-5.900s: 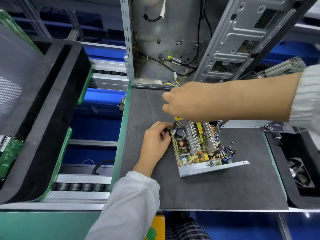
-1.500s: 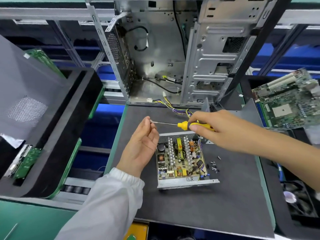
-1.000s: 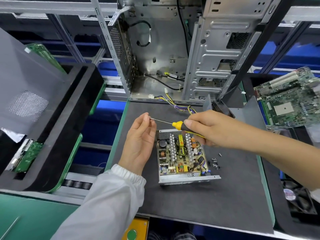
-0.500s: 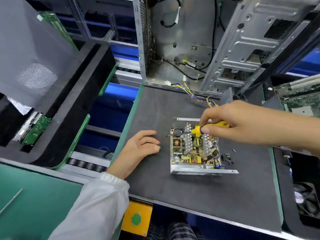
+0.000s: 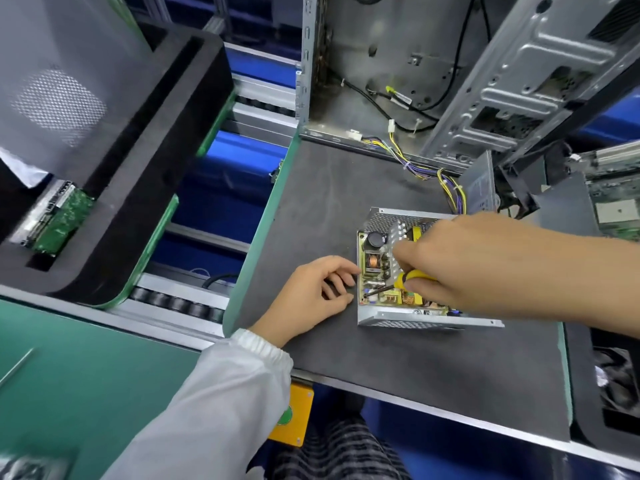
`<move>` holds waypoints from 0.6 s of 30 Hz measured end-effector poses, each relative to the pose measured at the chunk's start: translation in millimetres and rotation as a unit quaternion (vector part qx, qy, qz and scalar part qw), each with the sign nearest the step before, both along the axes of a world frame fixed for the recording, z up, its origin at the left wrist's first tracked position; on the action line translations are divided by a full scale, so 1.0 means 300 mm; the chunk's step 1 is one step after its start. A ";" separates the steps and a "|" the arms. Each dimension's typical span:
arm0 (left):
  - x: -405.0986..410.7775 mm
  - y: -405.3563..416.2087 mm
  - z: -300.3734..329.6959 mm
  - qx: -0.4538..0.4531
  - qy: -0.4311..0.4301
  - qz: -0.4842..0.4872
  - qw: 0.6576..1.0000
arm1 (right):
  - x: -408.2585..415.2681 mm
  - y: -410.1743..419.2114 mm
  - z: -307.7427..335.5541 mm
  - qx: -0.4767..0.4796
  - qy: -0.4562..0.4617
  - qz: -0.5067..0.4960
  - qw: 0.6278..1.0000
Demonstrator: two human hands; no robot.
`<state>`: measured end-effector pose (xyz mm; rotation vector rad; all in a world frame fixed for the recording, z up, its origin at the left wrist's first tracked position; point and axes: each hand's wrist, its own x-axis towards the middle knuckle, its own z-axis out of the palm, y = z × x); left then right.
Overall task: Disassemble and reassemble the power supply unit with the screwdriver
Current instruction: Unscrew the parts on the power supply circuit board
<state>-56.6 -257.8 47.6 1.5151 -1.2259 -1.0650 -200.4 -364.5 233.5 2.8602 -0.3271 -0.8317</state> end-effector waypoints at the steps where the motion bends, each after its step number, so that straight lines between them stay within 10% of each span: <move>1: -0.005 0.001 -0.003 -0.002 -0.006 -0.001 1.000 | 0.002 0.002 -0.006 -0.008 0.003 0.005 1.000; 18: -0.021 0.002 -0.001 0.001 -0.077 -0.007 0.997 | 0.010 -0.008 -0.049 -0.008 0.028 0.003 1.000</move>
